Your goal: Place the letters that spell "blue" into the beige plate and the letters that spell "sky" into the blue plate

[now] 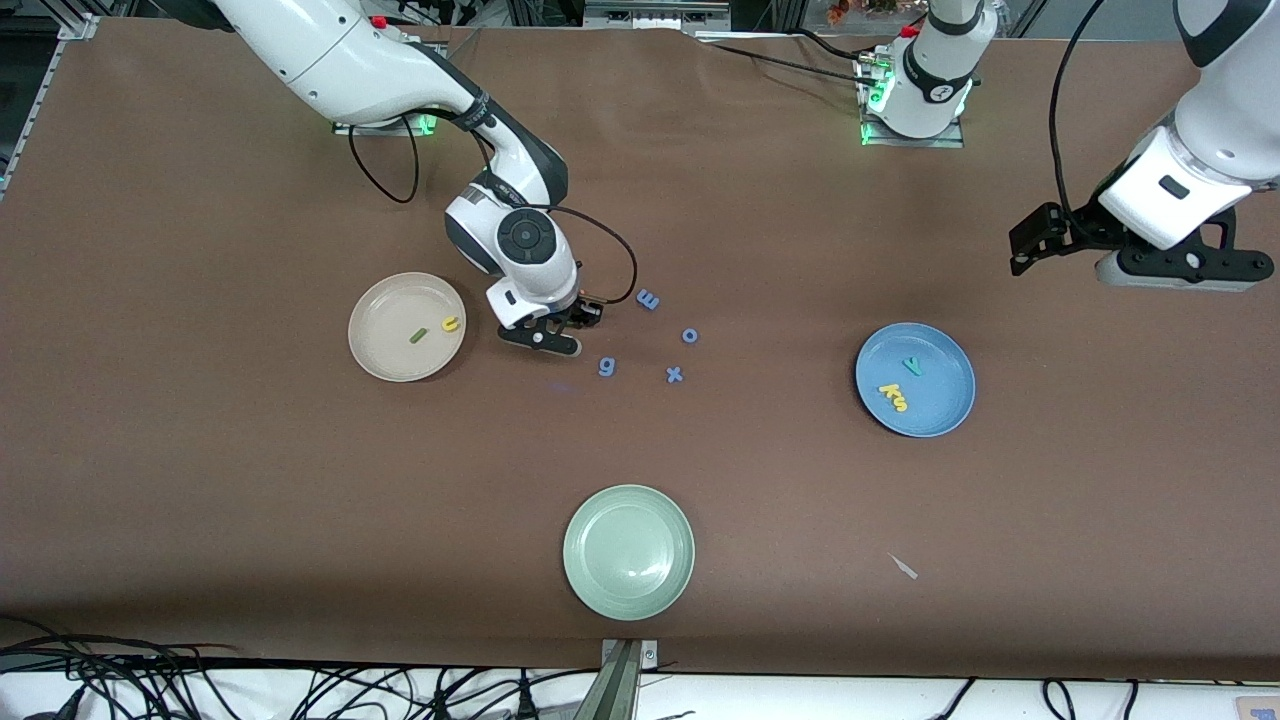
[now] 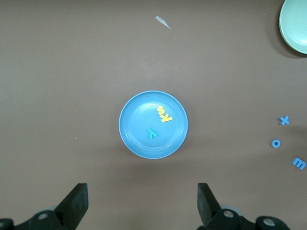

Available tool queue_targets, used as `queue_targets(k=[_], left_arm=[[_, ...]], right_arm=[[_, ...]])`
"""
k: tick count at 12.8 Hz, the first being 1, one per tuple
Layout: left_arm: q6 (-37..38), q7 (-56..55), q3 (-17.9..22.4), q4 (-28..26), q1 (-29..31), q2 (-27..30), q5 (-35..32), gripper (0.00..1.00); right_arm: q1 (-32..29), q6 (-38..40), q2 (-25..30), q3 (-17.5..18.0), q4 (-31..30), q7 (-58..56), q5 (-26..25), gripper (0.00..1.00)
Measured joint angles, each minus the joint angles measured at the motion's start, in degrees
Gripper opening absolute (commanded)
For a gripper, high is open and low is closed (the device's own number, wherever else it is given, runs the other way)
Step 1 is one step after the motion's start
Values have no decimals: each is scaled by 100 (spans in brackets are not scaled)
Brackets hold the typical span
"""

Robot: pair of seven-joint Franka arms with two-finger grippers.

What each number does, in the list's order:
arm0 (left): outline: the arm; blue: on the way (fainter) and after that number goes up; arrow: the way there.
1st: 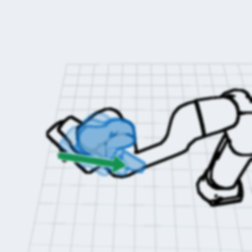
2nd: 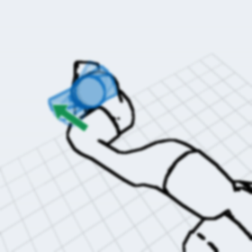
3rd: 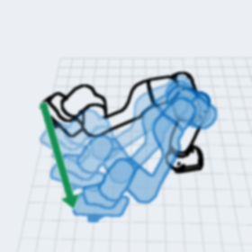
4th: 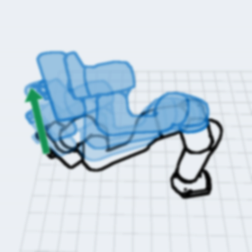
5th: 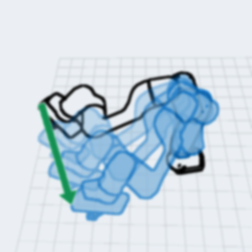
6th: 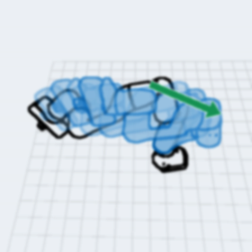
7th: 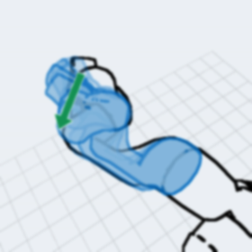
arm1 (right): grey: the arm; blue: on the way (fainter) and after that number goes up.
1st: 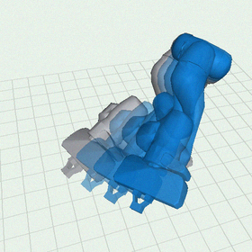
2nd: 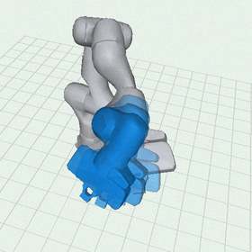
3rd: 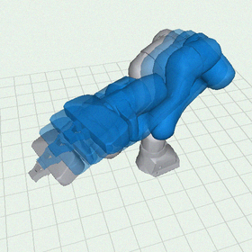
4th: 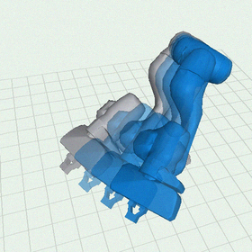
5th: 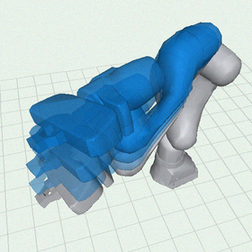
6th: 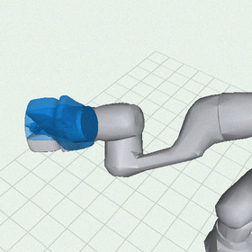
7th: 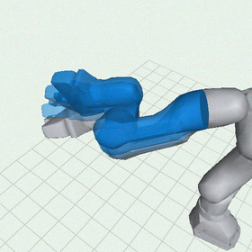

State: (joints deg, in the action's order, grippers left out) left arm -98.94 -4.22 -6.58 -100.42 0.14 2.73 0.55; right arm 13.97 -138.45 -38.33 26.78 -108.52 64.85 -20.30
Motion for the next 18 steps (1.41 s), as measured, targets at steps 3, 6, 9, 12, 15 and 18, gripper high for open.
queue_targets(k=[3,6,9,12,15,18], left_arm=[[87,0,23,-8,-21,18,0,100],[176,6,52,24,-22,15,0,100],[185,8,51,36,-25,15,0,100],[198,10,52,38,-26,15,0,100],[205,10,52,39,-27,15,0,100],[212,11,52,40,-28,15,0,100]], right_arm=[[-8,100,80,-3,-17,-132,-5,24],[-242,798,523,-22,-15,-952,101,24],[-695,1488,1055,-62,-95,-2229,261,27],[-1084,1463,1407,-347,-580,-3334,267,35],[-1196,872,1473,-577,-1131,-3654,266,73],[-1193,624,1488,-584,-1364,-3564,267,75]])
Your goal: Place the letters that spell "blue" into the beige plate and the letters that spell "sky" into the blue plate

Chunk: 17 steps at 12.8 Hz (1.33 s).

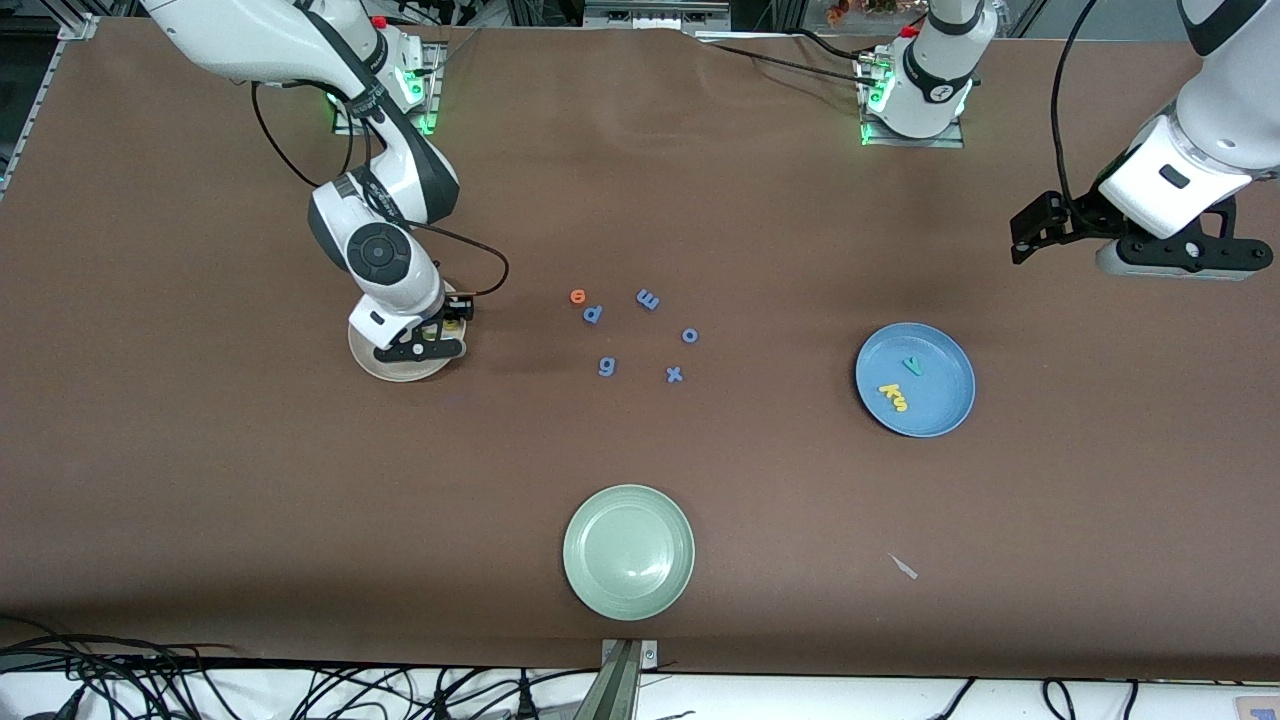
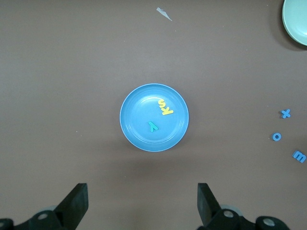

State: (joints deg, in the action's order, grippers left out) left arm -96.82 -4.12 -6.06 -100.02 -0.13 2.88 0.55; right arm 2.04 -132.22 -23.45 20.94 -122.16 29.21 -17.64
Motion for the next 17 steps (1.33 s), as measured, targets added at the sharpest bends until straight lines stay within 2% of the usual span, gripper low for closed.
queue_targets(k=[2,5,7,11,17], left_arm=[[3,0,0,0,-1,0,0,100],[4,0,0,0,-2,0,0,100],[9,0,0,0,-2,-1,0,100],[21,0,0,0,-2,-2,0,100],[30,0,0,2,-2,-5,0,100]], right_arm=[[0,-15,37,82,2,360,5,75],[59,-32,43,595,11,1455,11,75],[324,-38,24,763,45,2212,16,75],[1029,-70,-227,803,286,3404,19,75],[1338,-256,-859,798,722,3810,-71,75]])
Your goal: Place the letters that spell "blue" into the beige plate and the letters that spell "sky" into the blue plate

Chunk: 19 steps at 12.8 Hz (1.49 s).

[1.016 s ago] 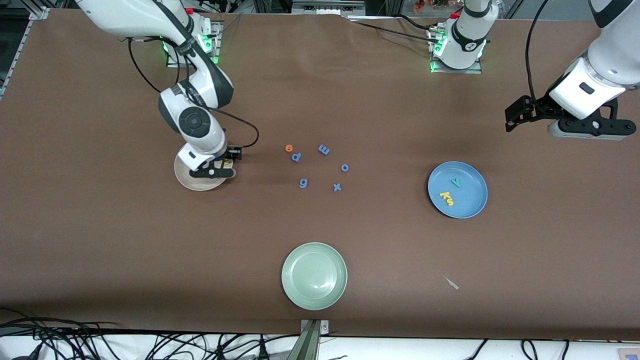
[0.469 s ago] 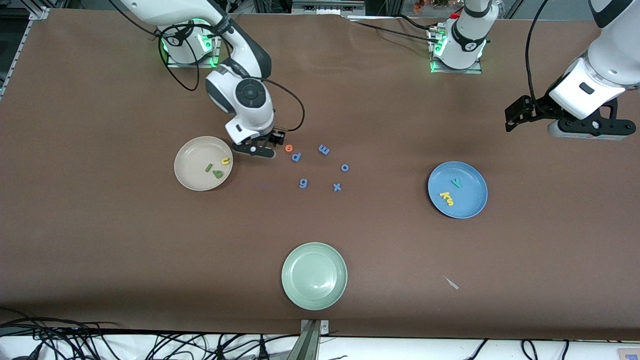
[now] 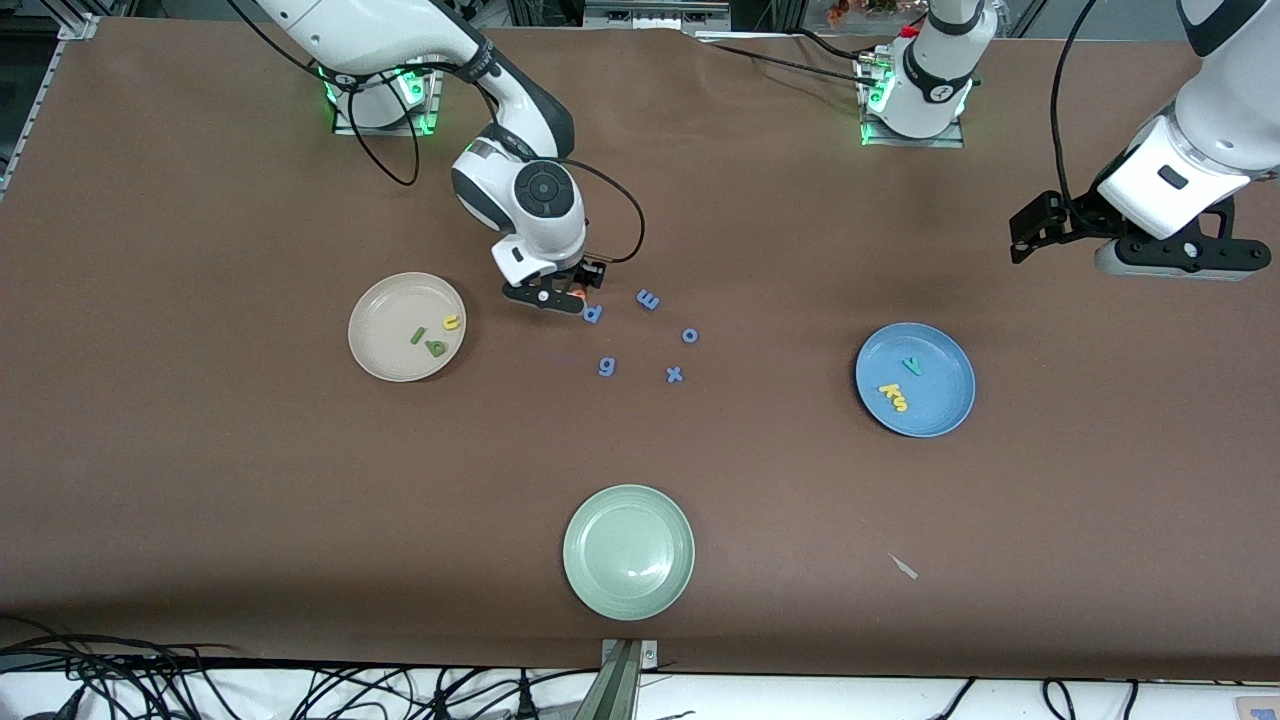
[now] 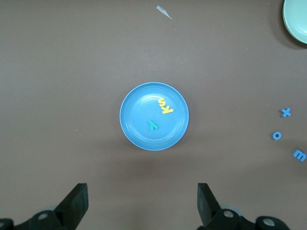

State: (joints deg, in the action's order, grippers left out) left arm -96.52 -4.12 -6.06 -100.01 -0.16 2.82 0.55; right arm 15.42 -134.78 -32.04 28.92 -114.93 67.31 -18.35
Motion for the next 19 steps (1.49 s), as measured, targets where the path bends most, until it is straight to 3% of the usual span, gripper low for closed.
queue_targets(k=[9,11,14,15,16,19], left_arm=[[3,0,0,1,-1,0,0,100],[3,0,0,1,-1,0,0,100],[4,0,0,1,-2,0,0,100],[5,0,0,1,-2,0,0,100],[10,0,0,1,-2,0,0,100],[13,0,0,1,-9,0,0,100]], right_arm=[[1,-297,-334,-3,79,3,-262,72],[2,-328,-379,-2,82,7,-410,61],[7,-356,-379,4,106,7,-438,30],[12,-365,-379,12,132,7,-438,23],[16,-365,-378,12,146,7,-438,19],[16,-361,-372,7,152,-3,-438,19]])
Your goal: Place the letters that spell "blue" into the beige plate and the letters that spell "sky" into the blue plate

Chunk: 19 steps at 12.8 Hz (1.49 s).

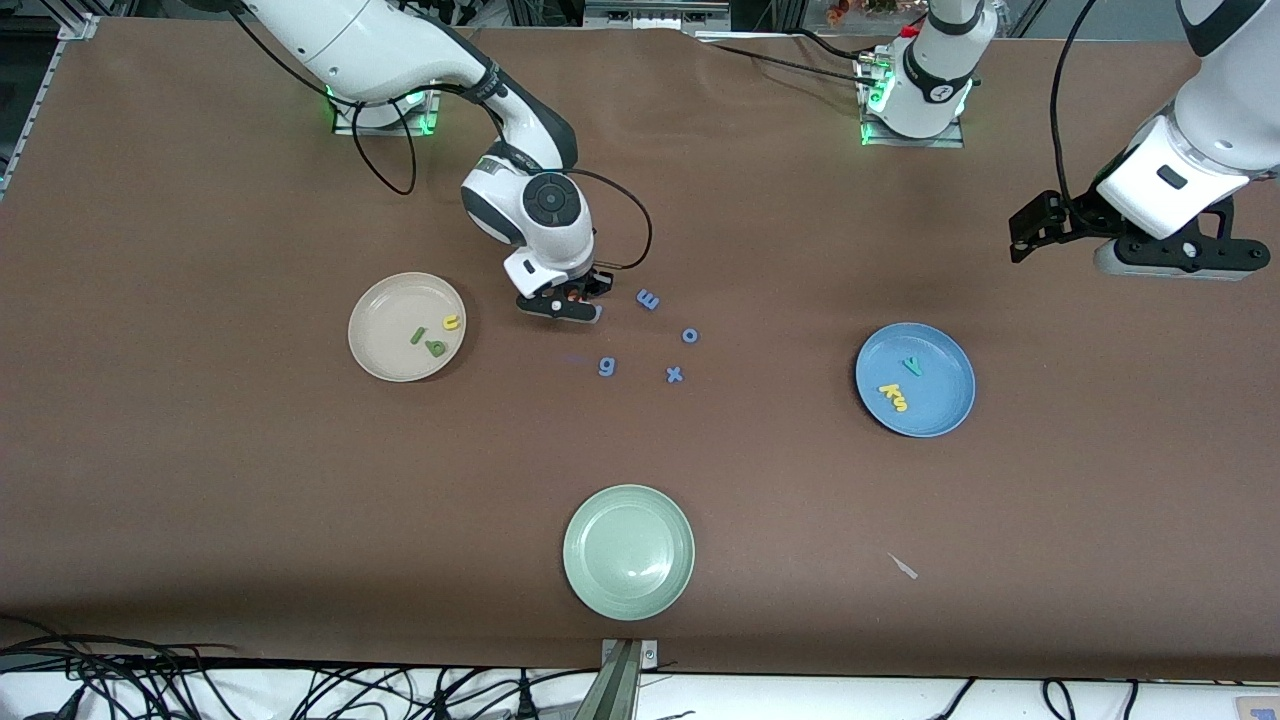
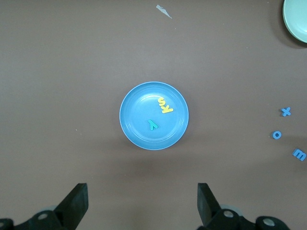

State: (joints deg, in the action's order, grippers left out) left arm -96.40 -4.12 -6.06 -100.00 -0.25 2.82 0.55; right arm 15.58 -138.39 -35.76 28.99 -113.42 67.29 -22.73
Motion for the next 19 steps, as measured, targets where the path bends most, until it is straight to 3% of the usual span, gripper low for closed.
queue_targets(k=[4,9,10,11,14,19], left_arm=[[5,0,0,0,-7,0,0,100],[20,0,-2,1,-13,0,0,100],[23,0,-2,2,-12,0,0,100],[24,0,-2,2,-13,0,0,100],[28,0,-2,3,-13,-1,0,100],[30,0,-2,4,-13,-1,0,100]], right_arm=[[-347,465,325,-75,150,-876,45,19],[-1293,1662,1625,-333,-181,-3668,611,24],[-1404,1679,1857,-388,-427,-3878,619,50],[-1472,1646,2041,-417,-684,-3979,619,96],[-1500,1443,2371,-457,-1165,-4066,619,100],[-1501,1558,2680,-458,-956,-4071,1057,100]])
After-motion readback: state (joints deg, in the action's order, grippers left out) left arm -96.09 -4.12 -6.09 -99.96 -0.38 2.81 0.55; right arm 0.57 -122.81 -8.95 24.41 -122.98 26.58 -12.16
